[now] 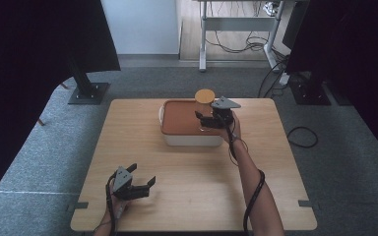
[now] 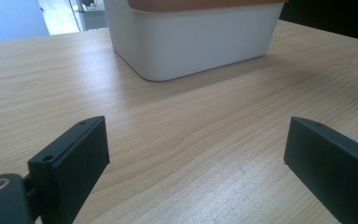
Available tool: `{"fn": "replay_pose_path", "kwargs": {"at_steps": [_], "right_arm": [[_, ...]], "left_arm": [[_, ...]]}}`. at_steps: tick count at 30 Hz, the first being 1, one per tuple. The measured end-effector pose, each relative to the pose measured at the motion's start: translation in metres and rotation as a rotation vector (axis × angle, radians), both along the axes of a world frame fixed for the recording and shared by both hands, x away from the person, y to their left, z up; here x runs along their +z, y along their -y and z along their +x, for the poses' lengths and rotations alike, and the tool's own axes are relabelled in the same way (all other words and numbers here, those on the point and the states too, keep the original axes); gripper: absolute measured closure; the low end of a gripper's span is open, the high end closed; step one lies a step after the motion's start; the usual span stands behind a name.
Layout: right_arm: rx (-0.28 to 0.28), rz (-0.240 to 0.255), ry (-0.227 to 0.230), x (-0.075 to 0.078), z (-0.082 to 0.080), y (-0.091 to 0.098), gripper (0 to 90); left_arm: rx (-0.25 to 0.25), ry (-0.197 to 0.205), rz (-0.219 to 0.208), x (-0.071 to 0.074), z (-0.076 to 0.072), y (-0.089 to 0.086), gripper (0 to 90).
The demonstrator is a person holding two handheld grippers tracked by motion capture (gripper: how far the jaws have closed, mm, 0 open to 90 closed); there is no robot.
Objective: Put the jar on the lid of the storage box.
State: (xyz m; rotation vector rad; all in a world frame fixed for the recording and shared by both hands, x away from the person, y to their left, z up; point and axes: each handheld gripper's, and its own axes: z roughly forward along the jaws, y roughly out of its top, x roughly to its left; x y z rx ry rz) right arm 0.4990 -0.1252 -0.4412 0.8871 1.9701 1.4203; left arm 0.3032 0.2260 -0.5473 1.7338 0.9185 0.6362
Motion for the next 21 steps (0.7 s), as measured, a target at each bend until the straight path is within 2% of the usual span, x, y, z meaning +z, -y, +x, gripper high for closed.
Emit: {"fn": "replay_pose_path", "kwargs": {"at_steps": [6,15,21], "right_arm": [[0.004,0.075,-0.044,-0.006,0.006,0.011,24.6],[-0.007,0.071,-0.040,-0.006,0.005,0.011,24.7],[-0.019,0.026,-0.034,-0.005,0.004,0.008,24.2]], "left_arm": [[0.001,0.001,0.002,0.000,0.000,0.000,6.2],[0.002,-0.001,0.003,0.000,0.000,0.000,6.2],[0.002,0.000,0.004,0.000,0.000,0.000,6.1]]}}
